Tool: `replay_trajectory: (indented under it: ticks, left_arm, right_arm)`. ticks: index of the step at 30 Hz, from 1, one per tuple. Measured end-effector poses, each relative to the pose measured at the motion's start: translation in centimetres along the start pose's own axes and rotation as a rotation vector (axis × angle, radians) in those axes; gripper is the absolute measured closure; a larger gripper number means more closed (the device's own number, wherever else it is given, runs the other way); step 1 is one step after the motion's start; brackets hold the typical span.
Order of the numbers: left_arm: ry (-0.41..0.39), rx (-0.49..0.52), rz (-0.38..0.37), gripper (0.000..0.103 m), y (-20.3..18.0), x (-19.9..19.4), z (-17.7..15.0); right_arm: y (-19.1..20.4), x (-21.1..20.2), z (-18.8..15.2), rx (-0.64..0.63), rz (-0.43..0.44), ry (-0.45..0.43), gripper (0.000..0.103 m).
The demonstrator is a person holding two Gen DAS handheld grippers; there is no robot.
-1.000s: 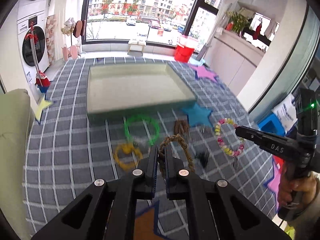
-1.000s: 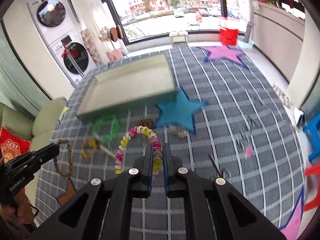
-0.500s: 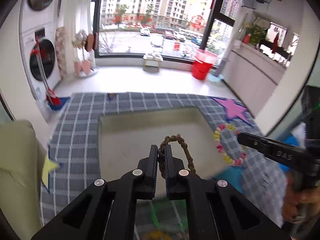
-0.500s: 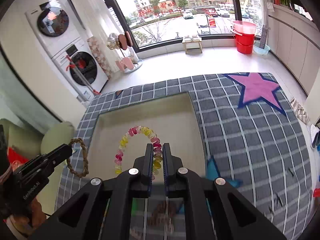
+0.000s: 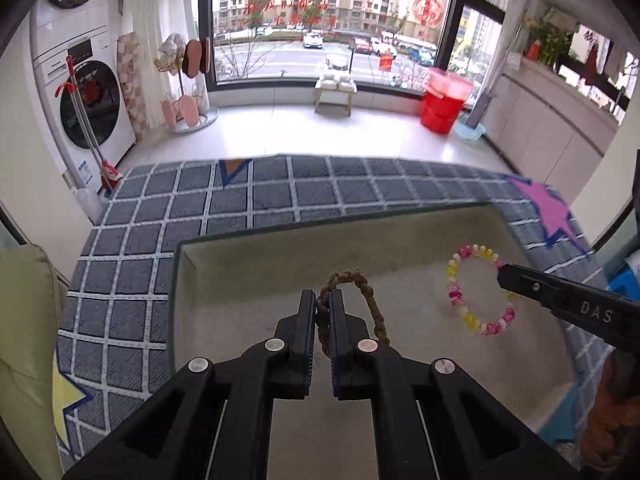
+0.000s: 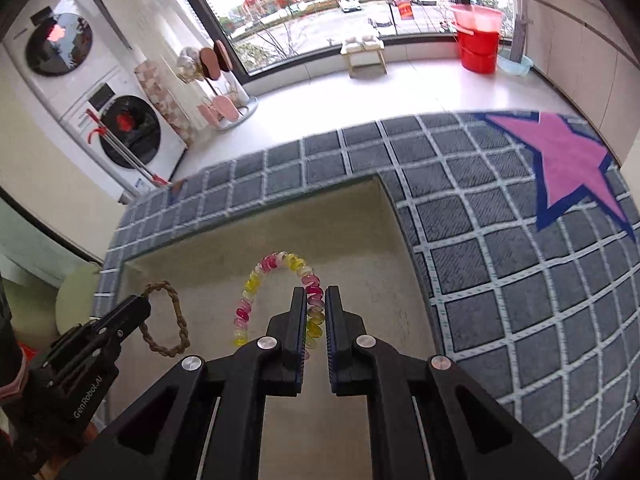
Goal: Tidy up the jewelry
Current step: 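Carry both bracelets into the green tray and open both tools, then withdraw both tools from the tray toward the remaining jewelry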
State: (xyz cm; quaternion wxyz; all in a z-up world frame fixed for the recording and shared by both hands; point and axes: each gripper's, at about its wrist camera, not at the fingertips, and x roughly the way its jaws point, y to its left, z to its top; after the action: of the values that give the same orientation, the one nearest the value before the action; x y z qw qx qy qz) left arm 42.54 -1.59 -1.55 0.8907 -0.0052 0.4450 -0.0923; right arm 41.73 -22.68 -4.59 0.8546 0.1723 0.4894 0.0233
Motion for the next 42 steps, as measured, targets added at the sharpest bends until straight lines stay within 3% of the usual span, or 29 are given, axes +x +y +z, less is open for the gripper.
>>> replay_trajectory:
  ticks: [13, 16, 18, 30, 31, 32, 33, 35, 37, 40, 41, 42]
  left_arm:
    - [0.082, 0.049, 0.113, 0.083, -1.2, 2.3, -0.4]
    - [0.071, 0.052, 0.13, 0.083, -1.2, 2.0, -0.4]
    - [0.074, 0.054, 0.133, 0.082, -1.2, 2.0, -0.5]
    - [0.064, 0.053, 0.11, 0.082, -1.0, 1.7, 0.0]
    - [0.06, 0.055, 0.112, 0.071, -1.1, 1.7, 0.0]
    - [0.057, 0.058, 0.115, 0.046, -1.2, 1.6, 0.1]
    - [0.056, 0.057, 0.123, 0.0, -1.2, 1.5, 0.1]
    - [-0.013, 0.055, 0.156, 0.0, -1.3, 0.6, 0.4]
    - [-0.023, 0.063, 0.14, 0.0, -1.5, 0.4, 0.6]
    - [-0.058, 0.056, 0.148, 0.0, -1.5, -0.1, 0.4]
    - [-0.071, 0.054, 0.152, 0.0, -1.5, -0.4, 0.2]
    - [-0.08, 0.055, 0.153, 0.0, -1.4, -0.7, 0.0]
  right_arm:
    - [0.5, 2.0, -1.2, -0.086, -0.066, 0.017, 0.091]
    - [0.2, 1.7, -1.1, -0.065, -0.042, 0.022, 0.069]
    - [0.1, 1.2, -1.1, -0.054, -0.009, 0.011, 0.061]
    - [-0.1, -2.5, -0.6, -0.008, 0.031, -0.068, 0.052]
    - [-0.2, -2.6, -0.7, -0.003, 0.03, -0.068, 0.052]
    - [-0.2, -2.6, -0.8, 0.003, 0.03, -0.067, 0.052]
    - [-0.4, -2.7, -0.9, 0.01, 0.035, -0.065, 0.052]
    - [-0.9, -2.9, -1.0, 0.027, 0.05, -0.055, 0.046]
    - [-1.1, -3.0, -1.1, 0.036, 0.062, -0.051, 0.039]
    - [-1.3, -3.6, -1.3, 0.049, 0.066, -0.05, 0.037]
    - [-1.4, -3.9, -1.4, 0.053, 0.079, -0.051, 0.033]
    - [-1.3, -4.2, -1.5, 0.054, 0.089, -0.052, 0.022]
